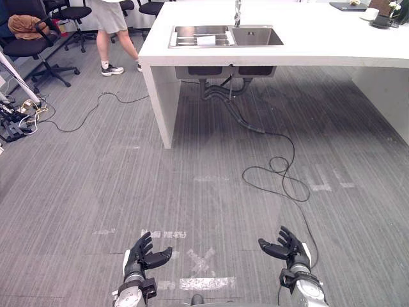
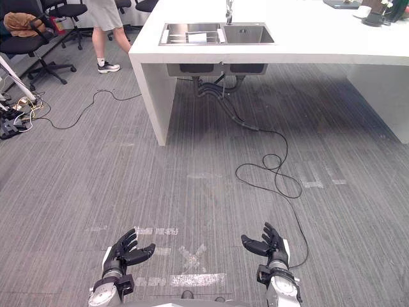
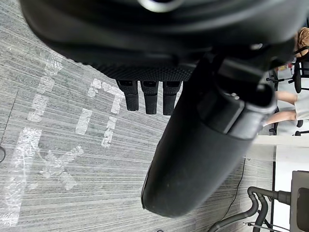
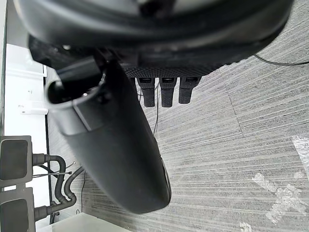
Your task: Walk over to the sink, pick up the cup, carry it to the dishwasher, place the cup inside the dishwasher, then close the dishwasher door
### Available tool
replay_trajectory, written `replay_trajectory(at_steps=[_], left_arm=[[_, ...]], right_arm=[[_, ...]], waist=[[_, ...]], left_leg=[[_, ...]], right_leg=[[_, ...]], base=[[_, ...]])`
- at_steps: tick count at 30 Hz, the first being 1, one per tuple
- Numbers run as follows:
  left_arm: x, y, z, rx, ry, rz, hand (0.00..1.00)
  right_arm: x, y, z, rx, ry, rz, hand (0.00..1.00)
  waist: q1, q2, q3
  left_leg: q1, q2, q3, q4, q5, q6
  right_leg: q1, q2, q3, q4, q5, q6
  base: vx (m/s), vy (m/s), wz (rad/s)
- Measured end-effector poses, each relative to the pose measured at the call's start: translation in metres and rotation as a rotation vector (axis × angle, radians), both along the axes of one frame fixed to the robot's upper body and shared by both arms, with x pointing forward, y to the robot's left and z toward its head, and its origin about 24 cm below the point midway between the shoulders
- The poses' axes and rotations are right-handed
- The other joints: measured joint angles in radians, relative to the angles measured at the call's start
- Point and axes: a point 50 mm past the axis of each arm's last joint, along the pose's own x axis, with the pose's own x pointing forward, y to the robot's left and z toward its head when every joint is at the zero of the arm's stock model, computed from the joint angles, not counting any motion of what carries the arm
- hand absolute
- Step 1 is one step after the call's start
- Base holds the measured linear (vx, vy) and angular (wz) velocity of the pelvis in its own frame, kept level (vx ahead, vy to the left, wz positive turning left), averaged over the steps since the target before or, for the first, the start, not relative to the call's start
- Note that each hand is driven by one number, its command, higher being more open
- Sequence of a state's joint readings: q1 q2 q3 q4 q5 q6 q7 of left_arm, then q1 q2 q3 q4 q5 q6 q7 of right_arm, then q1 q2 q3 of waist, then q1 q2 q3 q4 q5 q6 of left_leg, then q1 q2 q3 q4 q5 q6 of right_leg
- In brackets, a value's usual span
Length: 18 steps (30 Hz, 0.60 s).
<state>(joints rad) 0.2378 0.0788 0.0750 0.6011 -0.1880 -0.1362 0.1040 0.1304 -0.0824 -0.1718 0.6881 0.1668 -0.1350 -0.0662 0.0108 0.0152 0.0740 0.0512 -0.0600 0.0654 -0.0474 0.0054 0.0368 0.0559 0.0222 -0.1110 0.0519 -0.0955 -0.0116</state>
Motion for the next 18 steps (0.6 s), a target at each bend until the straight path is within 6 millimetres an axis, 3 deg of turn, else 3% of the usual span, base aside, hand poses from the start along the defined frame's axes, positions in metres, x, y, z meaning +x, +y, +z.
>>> replay_trajectory(at_steps=[14,16,18], left_arm=[[-0.009,-0.011,-0.009,-0.031,0.055,-0.05,0.9],[-0.007,-0.011,-0.008,-0.031,0.05,-0.051,0.9],[-0.005,-0.012,-0.006,-0.031,0.038,-0.052,0.9]], right_arm=[[-0.007,0.001,-0.007,0.011,0.051,-0.002,0.9],[-0.007,0.001,-0.007,0.012,0.054,-0.001,0.9],[-0.006,0.001,-0.007,0.01,0.052,-0.001,0.9]], waist=[[0.001,0.002,-0.001],[0.003,0.002,0.003],[0.005,0.0,0.014]], left_leg=[[-0.016,-0.001,0.004,0.002,-0.003,0.0],[-0.048,-0.001,0.008,0.047,-0.034,0.0],[-0.092,0.0,0.022,0.141,-0.092,0.011]], right_leg=[[-0.016,-0.001,0.002,0.002,0.0,0.0],[-0.036,-0.004,0.003,0.018,-0.006,0.0],[-0.082,-0.015,0.007,0.121,-0.063,0.007]], base=[[0.0,0.0,0.0],[0.0,0.003,-0.03],[0.0,-0.004,-0.06]])
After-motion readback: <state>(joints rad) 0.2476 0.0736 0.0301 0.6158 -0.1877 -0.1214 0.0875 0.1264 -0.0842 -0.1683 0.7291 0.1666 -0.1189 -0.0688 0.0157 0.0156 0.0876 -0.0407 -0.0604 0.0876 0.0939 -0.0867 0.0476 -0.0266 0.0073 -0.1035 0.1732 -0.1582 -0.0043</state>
